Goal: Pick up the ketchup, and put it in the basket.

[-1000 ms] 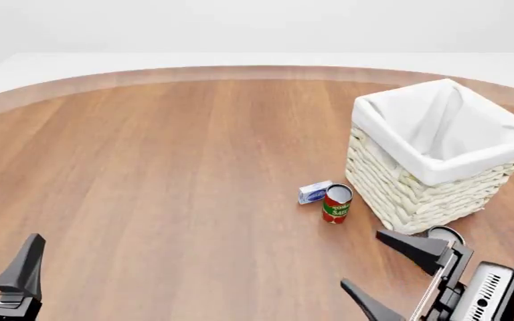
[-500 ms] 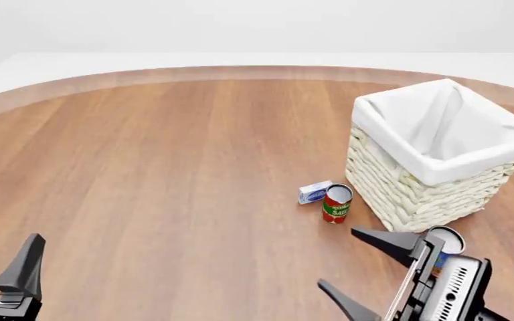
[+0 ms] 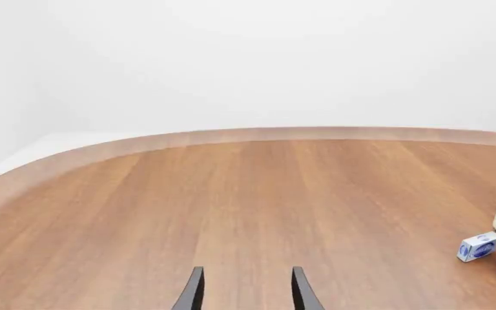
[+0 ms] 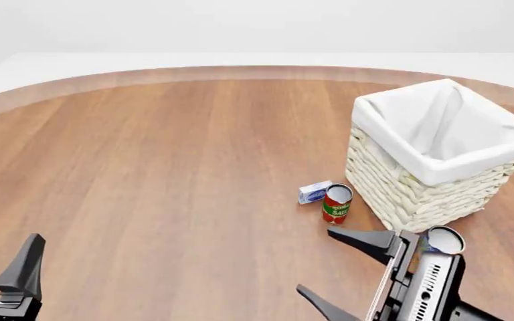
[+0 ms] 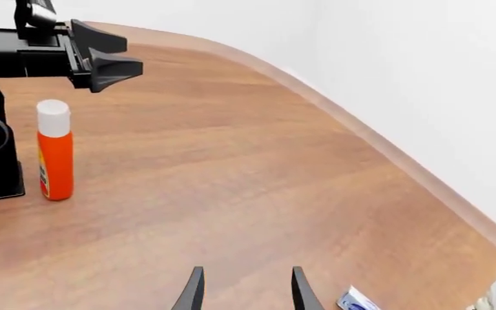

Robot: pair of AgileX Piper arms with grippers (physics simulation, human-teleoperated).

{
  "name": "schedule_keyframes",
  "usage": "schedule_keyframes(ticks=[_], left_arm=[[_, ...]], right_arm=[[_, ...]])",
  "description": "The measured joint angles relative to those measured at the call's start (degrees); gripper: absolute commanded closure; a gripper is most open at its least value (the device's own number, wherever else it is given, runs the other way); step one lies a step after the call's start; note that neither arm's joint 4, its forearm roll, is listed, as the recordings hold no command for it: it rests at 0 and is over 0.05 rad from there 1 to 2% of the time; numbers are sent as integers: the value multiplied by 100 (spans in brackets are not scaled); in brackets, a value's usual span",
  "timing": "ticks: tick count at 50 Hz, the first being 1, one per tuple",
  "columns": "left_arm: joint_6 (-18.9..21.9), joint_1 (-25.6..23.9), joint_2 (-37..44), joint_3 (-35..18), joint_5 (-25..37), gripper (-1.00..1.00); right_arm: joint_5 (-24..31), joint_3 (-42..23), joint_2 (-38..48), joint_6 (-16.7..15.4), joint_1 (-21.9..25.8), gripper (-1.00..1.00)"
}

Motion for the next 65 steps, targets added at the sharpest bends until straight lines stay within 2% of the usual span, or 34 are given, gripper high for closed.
schedule_keyframes(ticks=[36,65], left_arm=[[0,0,0,0,0,-100],[0,0,0,0,0,-100]], right_arm=[[-422,-339,909,-155,681,-100],[-610,-598,1527,-91,1010,-100]])
